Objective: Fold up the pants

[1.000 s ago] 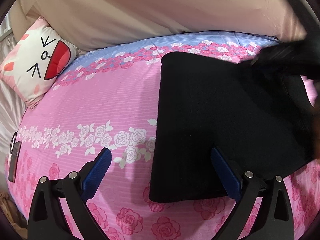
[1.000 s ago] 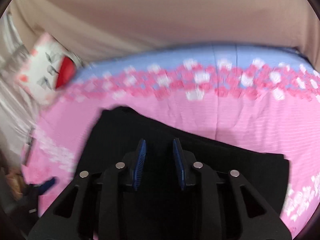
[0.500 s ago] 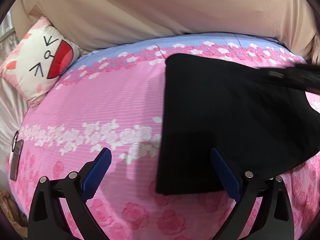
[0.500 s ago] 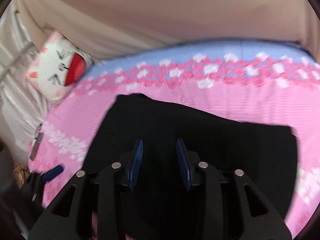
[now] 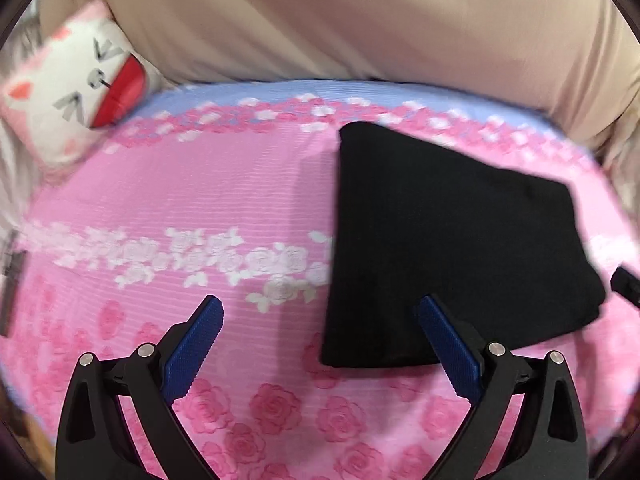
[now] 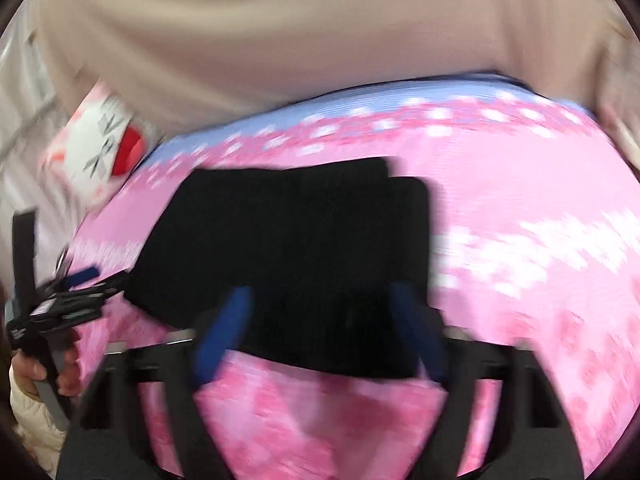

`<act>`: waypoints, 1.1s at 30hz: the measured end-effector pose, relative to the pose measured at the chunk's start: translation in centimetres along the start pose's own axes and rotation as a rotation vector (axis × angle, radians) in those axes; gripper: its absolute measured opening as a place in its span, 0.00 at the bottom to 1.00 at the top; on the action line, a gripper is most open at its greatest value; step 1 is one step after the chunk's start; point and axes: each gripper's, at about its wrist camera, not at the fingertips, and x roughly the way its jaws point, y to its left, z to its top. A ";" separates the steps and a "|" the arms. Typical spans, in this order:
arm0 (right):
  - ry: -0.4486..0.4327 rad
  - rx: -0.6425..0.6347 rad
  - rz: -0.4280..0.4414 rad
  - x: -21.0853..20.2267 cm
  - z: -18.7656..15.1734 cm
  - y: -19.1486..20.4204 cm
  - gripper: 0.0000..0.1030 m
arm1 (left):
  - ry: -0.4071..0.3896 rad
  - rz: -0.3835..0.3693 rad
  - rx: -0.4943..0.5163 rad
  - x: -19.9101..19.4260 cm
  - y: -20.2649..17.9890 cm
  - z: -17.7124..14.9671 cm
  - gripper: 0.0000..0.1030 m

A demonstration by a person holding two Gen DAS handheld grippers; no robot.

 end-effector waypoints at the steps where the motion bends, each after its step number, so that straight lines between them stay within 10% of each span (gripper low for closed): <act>1: 0.015 0.051 0.016 -0.1 0.0 -1.7 0.88 | 0.017 -0.059 -0.015 0.4 0.4 0.5 0.94; 11: 0.198 0.299 0.387 6.2 0.4 -6.7 0.82 | 0.279 -0.476 -0.157 8.6 0.1 3.5 0.94; 23: 0.204 0.233 0.413 10.0 3.7 -3.0 0.96 | 0.278 -0.435 -0.060 10.8 -2.5 6.3 0.93; 29: 0.165 0.124 0.345 9.8 3.2 -1.6 0.95 | 0.218 -0.427 -0.113 9.8 -0.4 5.5 0.44; 33: 0.141 0.143 0.316 9.0 3.5 -1.7 0.46 | 0.181 -0.403 -0.127 8.7 -0.6 5.6 0.32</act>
